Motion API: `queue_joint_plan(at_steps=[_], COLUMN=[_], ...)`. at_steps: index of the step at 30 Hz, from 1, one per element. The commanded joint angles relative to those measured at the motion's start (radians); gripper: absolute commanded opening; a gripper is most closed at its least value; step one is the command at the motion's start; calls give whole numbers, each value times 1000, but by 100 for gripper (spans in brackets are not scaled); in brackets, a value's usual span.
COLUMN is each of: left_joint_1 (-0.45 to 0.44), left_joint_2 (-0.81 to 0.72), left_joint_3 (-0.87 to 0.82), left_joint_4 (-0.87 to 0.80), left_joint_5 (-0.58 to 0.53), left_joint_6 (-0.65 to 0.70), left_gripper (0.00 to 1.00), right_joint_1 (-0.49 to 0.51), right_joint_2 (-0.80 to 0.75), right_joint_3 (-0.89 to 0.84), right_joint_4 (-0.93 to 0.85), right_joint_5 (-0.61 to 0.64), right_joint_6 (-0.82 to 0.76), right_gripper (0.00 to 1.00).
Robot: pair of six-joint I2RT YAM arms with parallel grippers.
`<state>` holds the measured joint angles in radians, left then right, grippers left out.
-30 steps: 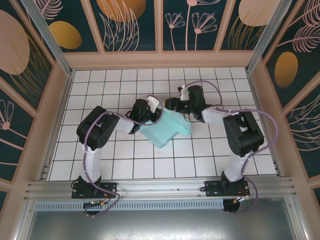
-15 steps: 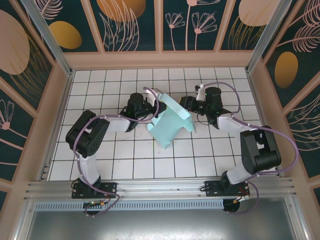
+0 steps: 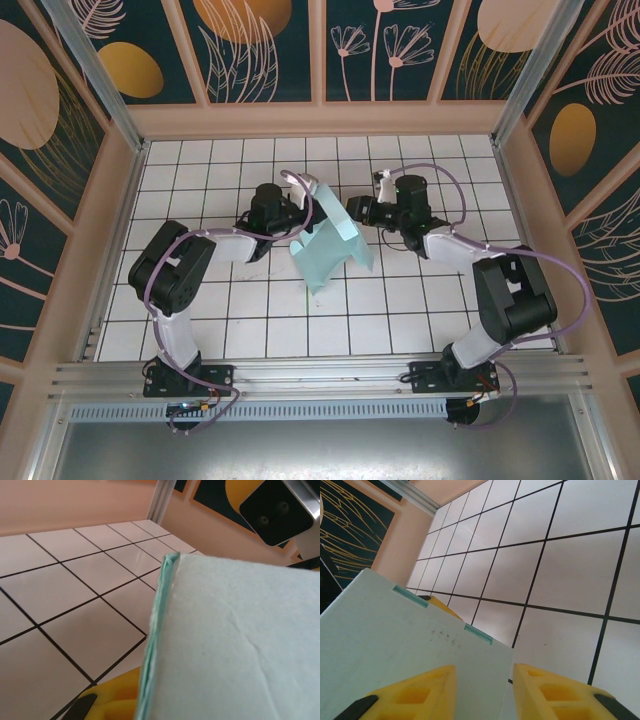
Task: Fold the paper box
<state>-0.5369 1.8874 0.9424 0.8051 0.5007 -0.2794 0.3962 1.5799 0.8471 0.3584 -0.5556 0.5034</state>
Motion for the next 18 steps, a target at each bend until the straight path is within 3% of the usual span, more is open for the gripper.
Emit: queue_joint_plan(at_steps=[1,6,12,18], left_joint_1=[-20,-20,-20,-20], left_joint_2=[-6,-4,5,7], left_joint_3=[54,58,56,59], left_joint_4=[49,28,22,16], left_joint_5=[-45,-11,56,51], left_joint_6=[-52,-24,-8,-8], left_gripper=[0,0,0,0], right_joint_1=[95,74,-28,-4], right_joint_2=[37,8,-22,27], right_joint_3=[31,30,27,79], right_joint_4=[4,-10,-11,-14], right_joint_5=[-101,-55,-20,-58], right_joint_6=[-37,-37,13,-8], right_gripper=[35,35,36,37])
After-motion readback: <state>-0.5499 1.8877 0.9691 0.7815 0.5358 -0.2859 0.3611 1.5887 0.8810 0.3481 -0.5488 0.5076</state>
